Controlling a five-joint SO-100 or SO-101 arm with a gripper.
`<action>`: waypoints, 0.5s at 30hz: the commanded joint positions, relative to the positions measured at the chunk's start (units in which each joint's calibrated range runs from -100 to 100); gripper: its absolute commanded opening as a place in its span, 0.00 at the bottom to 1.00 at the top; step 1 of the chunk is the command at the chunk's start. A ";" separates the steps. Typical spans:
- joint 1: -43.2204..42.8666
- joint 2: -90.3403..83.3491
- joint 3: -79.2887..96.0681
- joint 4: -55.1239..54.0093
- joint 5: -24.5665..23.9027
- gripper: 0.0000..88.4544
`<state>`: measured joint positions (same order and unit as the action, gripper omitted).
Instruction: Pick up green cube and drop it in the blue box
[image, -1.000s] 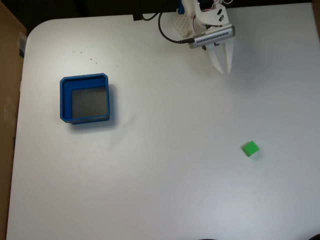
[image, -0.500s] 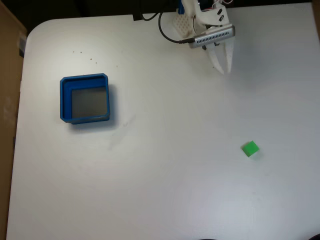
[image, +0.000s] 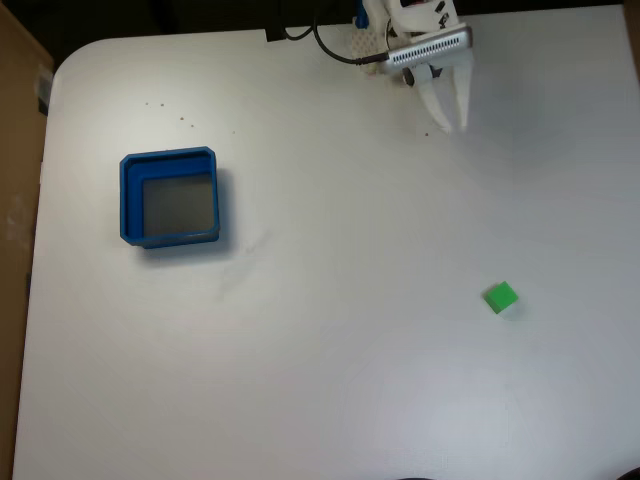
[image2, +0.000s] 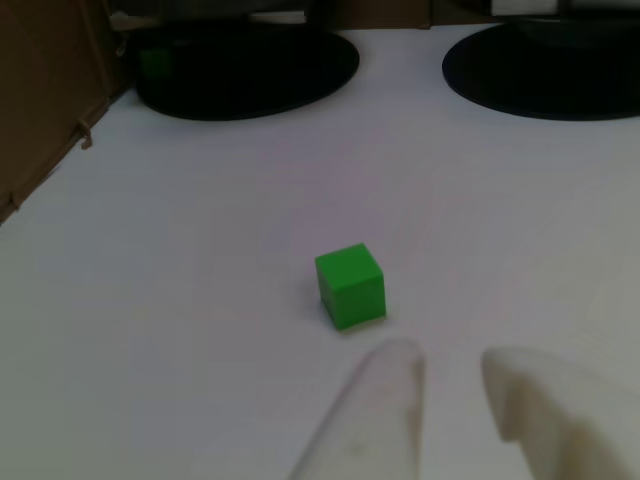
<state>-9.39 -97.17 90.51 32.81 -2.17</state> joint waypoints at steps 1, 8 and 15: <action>-0.08 4.02 -6.14 -1.29 0.24 0.02; -0.08 23.75 -17.34 -1.29 0.20 0.02; -0.15 41.30 -33.06 -1.04 0.20 0.02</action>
<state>-9.39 -62.38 66.07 32.81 -2.17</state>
